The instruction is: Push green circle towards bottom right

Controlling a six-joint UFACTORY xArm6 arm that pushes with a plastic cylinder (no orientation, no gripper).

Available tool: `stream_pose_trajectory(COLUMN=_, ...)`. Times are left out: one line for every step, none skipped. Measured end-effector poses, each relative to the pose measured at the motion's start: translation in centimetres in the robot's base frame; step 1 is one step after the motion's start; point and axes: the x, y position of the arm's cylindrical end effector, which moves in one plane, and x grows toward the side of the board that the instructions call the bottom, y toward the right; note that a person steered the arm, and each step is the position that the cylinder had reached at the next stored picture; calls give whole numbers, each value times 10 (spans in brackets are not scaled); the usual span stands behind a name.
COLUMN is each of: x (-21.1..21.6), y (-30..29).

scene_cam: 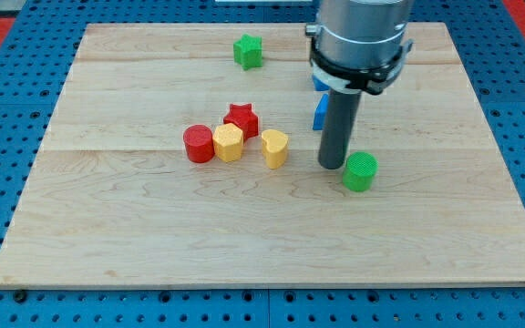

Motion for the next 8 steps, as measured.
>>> stream_pose_trajectory(x=-40, y=-11)
stream_pose_trajectory(x=-57, y=14)
stream_pose_trajectory(x=-56, y=91)
stream_pose_trajectory(x=-103, y=122)
stream_pose_trajectory(x=-165, y=138)
stream_pose_trajectory(x=-202, y=98)
stream_pose_trajectory(x=-183, y=60)
stream_pose_trajectory(x=-138, y=44)
